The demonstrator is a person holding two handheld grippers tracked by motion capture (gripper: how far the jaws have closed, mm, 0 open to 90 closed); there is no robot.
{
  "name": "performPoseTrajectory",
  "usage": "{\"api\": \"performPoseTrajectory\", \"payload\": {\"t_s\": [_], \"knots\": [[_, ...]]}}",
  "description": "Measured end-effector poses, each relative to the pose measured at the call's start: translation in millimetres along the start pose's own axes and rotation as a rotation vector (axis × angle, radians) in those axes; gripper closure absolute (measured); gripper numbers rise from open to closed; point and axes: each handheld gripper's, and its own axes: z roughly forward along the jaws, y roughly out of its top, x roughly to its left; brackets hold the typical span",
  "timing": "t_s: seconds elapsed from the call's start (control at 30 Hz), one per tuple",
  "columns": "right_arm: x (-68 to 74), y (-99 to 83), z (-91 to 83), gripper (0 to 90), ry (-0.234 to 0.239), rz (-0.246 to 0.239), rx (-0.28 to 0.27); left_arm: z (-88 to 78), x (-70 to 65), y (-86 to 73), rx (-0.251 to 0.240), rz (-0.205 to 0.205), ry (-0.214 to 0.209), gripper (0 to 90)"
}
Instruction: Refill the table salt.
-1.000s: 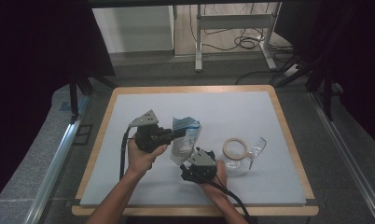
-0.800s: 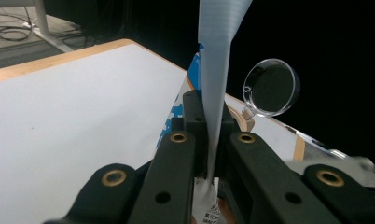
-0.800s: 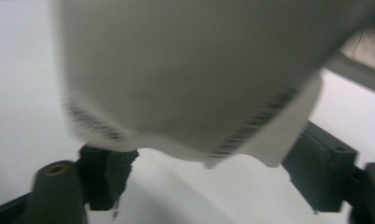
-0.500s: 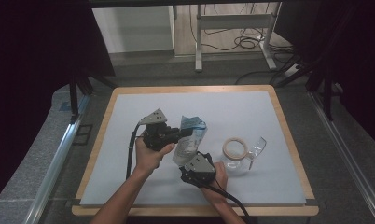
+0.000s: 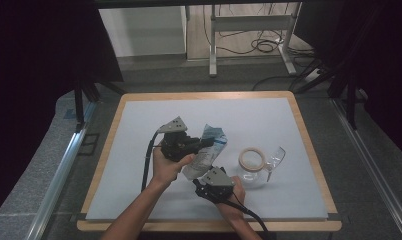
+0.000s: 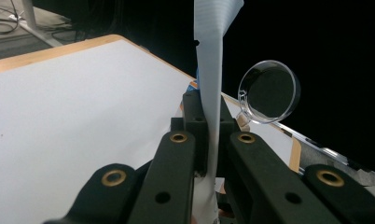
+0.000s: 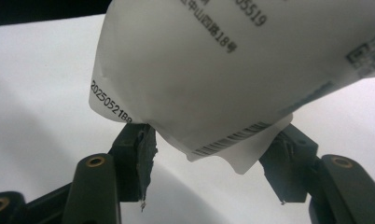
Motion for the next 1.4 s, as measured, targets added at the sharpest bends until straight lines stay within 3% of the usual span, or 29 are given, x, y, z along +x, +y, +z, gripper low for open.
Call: {"api": "performPoseTrajectory", "payload": {"t_s": [0.2,0.3,0.43,0.67,0.97,1.4], "knots": [[-2.6,-0.5,-2.5,43.9,0.009,0.012,-0.021,4.5,-3.0,2.5,0.003,0.004,0.0,90.0],[-2.0,-2.3,-4.2,44.5,0.033,0.048,-0.023,8.9,-4.2,2.0,0.011,0.007,-0.003,90.0],[-1.8,-5.1,-7.2,44.7,0.046,0.062,-0.029,13.2,-5.7,2.3,0.021,0.007,-0.01,90.0],[-3.0,-7.1,-13.5,45.4,0.038,0.06,-0.028,18.3,-9.4,3.8,0.031,0.016,-0.018,90.0],[-4.6,-10.5,-15.5,45.5,0.046,0.08,-0.026,25.8,-16.6,3.8,0.052,0.06,-0.015,90.0],[-5.7,-12.1,-18.0,45.5,0.031,0.093,-0.04,34.3,-17.4,7.7,0.072,0.061,-0.039,90.0]]}}
